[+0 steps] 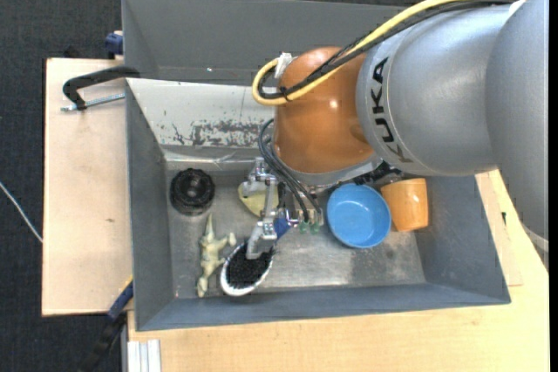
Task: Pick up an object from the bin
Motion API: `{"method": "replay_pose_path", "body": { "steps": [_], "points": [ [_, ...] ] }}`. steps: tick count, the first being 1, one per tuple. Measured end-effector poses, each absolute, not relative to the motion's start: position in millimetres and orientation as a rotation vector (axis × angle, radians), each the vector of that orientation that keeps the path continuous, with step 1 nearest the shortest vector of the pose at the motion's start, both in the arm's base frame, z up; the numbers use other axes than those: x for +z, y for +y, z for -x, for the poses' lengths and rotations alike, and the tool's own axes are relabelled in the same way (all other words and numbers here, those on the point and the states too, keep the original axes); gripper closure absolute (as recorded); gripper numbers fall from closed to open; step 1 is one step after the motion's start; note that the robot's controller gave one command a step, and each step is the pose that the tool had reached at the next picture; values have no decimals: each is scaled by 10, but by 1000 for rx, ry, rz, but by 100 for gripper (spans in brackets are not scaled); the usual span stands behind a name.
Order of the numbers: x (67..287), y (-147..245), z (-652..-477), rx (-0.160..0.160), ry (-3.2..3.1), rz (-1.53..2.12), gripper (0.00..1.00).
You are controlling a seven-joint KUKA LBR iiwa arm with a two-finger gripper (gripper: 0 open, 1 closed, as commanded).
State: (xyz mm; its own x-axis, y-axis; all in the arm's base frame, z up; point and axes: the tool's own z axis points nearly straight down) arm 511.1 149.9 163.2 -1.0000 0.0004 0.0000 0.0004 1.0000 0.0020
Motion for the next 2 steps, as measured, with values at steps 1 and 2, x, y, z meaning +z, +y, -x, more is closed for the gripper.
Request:
{"method": "replay_pose_path", "body": {
  "steps": [1,2],
  "points": [
    [969,1122,-5161,-3,3130,341,0],
    [981,1141,-5171,1,3124,343,100]
  ]
}}
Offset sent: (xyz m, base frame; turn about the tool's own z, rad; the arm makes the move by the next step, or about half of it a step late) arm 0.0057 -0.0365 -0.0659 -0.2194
